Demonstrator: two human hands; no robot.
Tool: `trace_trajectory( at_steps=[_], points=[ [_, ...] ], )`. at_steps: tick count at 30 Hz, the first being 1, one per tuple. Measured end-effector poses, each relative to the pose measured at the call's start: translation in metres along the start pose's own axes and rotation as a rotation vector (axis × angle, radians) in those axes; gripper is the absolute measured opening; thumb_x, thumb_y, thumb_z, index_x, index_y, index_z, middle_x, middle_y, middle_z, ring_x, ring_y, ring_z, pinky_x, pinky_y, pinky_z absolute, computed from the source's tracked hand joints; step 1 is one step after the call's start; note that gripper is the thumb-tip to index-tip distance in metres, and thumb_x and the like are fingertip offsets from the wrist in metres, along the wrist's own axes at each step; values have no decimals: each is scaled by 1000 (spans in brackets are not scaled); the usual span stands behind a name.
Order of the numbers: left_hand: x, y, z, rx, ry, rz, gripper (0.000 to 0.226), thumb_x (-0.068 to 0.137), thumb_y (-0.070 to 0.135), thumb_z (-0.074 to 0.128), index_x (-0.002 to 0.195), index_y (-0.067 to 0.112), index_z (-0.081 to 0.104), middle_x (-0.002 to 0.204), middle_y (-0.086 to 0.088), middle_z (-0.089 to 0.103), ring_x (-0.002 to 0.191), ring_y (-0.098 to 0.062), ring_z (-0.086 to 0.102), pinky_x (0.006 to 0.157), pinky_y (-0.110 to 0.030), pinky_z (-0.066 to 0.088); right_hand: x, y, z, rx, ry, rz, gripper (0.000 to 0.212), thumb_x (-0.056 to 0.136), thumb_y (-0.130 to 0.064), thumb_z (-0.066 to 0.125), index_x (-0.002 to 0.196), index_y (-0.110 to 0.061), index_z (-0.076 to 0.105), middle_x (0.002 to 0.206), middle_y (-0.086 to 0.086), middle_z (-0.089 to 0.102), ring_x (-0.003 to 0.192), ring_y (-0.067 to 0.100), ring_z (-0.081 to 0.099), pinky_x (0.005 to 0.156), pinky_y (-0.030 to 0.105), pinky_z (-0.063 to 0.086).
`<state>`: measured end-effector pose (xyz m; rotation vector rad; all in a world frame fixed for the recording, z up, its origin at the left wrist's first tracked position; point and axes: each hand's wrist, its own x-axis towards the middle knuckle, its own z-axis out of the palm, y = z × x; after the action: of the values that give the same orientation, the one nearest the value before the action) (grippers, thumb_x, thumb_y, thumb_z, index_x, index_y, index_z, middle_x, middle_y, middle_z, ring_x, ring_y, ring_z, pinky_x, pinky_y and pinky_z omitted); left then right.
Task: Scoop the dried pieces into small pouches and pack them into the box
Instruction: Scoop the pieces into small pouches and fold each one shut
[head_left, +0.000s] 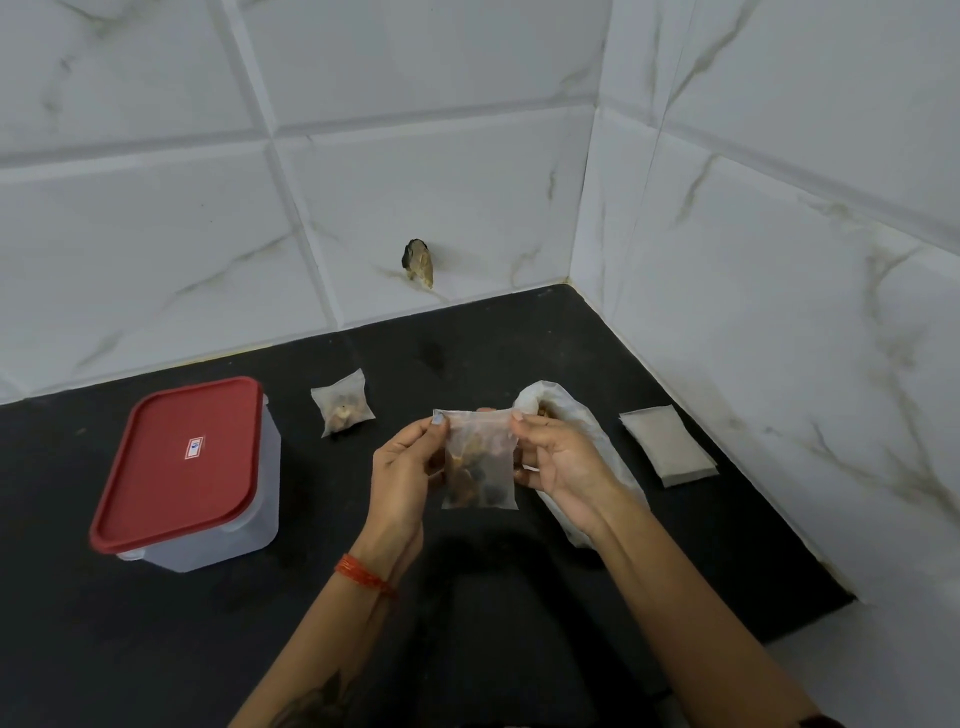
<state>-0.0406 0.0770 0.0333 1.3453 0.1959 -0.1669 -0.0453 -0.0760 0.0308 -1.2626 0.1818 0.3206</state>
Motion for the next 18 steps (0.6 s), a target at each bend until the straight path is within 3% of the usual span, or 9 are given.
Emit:
trace_trajectory(
  at_steps=[2, 6, 9, 12, 15, 18],
  points=[
    [1, 0, -5, -18, 8, -2, 23, 95, 23, 50, 86, 13, 69, 87, -8, 68, 79, -17, 64, 76, -38, 53, 1, 4, 3, -74, -16, -7, 21, 93, -19, 54, 111, -21, 65, 102, 5, 71, 94, 16, 66, 83, 30, 50],
    [3, -3, -18, -33, 24, 6, 25, 97, 25, 46, 94, 14, 68, 92, -13, 65, 83, -23, 63, 69, -36, 56, 6, 17, 15, -189, 45, 8, 31, 86, -7, 65, 113, -21, 60, 103, 5, 72, 99, 20, 68, 91, 43, 53],
    [5, -8, -31, -44, 0, -42, 26, 96, 20, 48, 116, 10, 61, 107, -12, 67, 95, -23, 66, 64, -27, 58, 15, 29, 26, -162, 116, 26, 32, 85, -7, 66, 115, -19, 59, 103, 3, 72, 98, 18, 68, 88, 42, 55],
    [4, -18, -46, 40, 35, -76, 43, 89, 3, 57, 130, 12, 48, 107, -9, 65, 97, -23, 66, 68, -29, 56, 28, 43, 37, -173, 168, 32, 34, 84, -9, 68, 113, -22, 56, 106, 4, 69, 99, 18, 67, 87, 40, 56],
    [6, -28, -62, 83, 145, -116, 65, 84, -3, 62, 136, 25, 34, 104, -3, 59, 94, -19, 63, 67, -27, 52, 42, 58, 49, -196, 188, 31, 37, 84, -8, 68, 113, -24, 51, 102, 6, 69, 92, 16, 68, 77, 30, 58],
    [15, -33, -78, 188, 250, -55, 62, 82, 1, 67, 131, 25, 39, 112, -7, 59, 95, -15, 61, 76, -32, 54, 58, 69, 64, -258, 181, 9, 35, 85, -9, 67, 111, -25, 51, 98, 4, 68, 91, 16, 68, 79, 33, 57]
  ],
)
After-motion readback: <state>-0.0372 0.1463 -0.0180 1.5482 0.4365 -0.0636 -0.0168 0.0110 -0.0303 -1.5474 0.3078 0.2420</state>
